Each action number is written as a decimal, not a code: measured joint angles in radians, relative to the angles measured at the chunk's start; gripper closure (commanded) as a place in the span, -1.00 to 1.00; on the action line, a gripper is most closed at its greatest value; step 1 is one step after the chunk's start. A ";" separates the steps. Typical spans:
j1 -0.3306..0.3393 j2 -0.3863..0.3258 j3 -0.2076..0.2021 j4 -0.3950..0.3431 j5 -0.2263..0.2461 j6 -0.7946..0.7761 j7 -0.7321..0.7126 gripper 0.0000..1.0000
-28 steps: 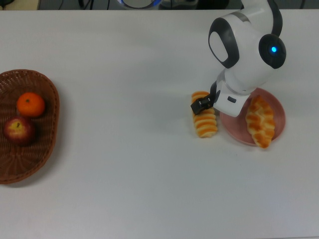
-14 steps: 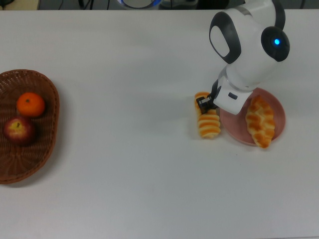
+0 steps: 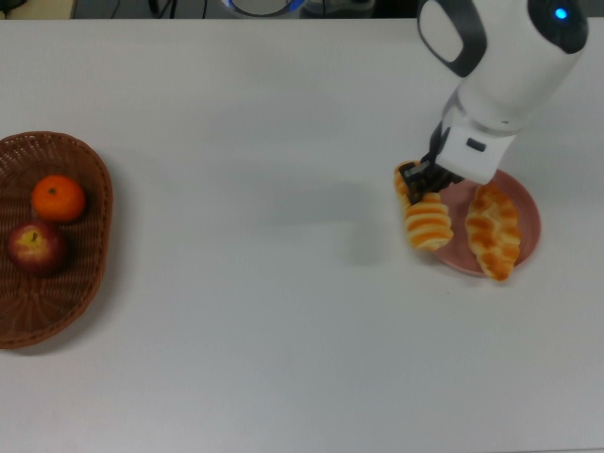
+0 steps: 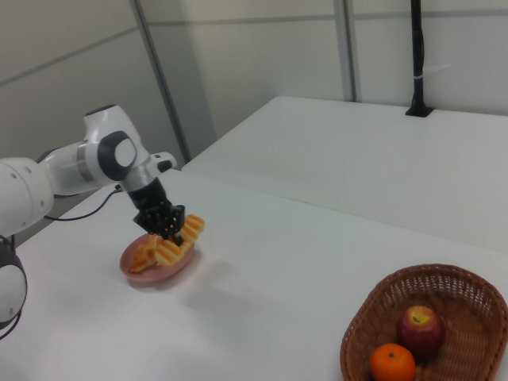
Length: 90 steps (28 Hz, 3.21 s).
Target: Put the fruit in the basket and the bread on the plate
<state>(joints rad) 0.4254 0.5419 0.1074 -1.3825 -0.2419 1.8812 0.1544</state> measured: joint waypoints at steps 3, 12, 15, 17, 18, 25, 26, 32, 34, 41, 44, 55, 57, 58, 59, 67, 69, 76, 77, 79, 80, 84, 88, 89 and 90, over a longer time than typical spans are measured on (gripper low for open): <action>0.023 0.005 0.000 -0.004 0.000 0.032 0.011 0.50; 0.066 0.029 0.000 -0.016 -0.028 0.051 0.029 -1.00; 0.065 0.028 -0.002 -0.014 -0.031 0.051 0.056 -1.00; 0.064 0.023 -0.003 -0.010 -0.031 0.051 0.074 -1.00; 0.063 0.019 -0.004 -0.007 -0.031 0.052 0.078 -1.00; 0.061 -0.038 -0.009 0.002 -0.017 0.047 0.096 -1.00; 0.061 -0.049 -0.011 0.002 -0.014 0.044 0.097 -1.00; 0.019 -0.135 -0.020 0.005 0.002 -0.067 0.093 -1.00; -0.010 -0.162 -0.022 0.005 0.011 -0.107 0.080 -1.00; -0.175 -0.247 -0.029 0.004 0.074 -0.234 -0.024 -1.00; -0.250 -0.260 -0.031 0.004 0.117 -0.244 -0.078 -1.00; -0.506 -0.273 -0.033 -0.004 0.217 -0.244 -0.217 -1.00; -0.528 -0.272 -0.033 -0.012 0.220 -0.244 -0.219 -1.00; -0.534 -0.271 -0.033 -0.015 0.220 -0.244 -0.219 -1.00; -0.539 -0.270 -0.033 -0.018 0.220 -0.244 -0.219 -1.00; -0.573 -0.261 -0.032 -0.026 0.220 -0.244 -0.219 -1.00; -0.579 -0.261 -0.032 -0.025 0.220 -0.244 -0.219 -1.00; -0.590 -0.263 -0.032 -0.023 0.220 -0.244 -0.227 -1.00; -0.590 -0.263 -0.032 -0.023 0.220 -0.244 -0.228 -1.00; -0.591 -0.263 -0.032 -0.022 0.220 -0.244 -0.229 -1.00; -0.591 -0.263 -0.032 -0.022 0.220 -0.244 -0.229 -1.00; -0.595 -0.267 -0.032 -0.021 0.220 -0.244 -0.229 -1.00; -0.610 -0.269 -0.032 -0.019 0.219 -0.244 -0.229 -1.00; -0.618 -0.269 -0.032 -0.019 0.218 -0.244 -0.229 -1.00; -0.624 -0.269 -0.032 -0.019 0.218 -0.244 -0.230 -1.00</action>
<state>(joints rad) -0.1988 0.2733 0.0750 -1.4012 -0.0237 1.6370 -0.0752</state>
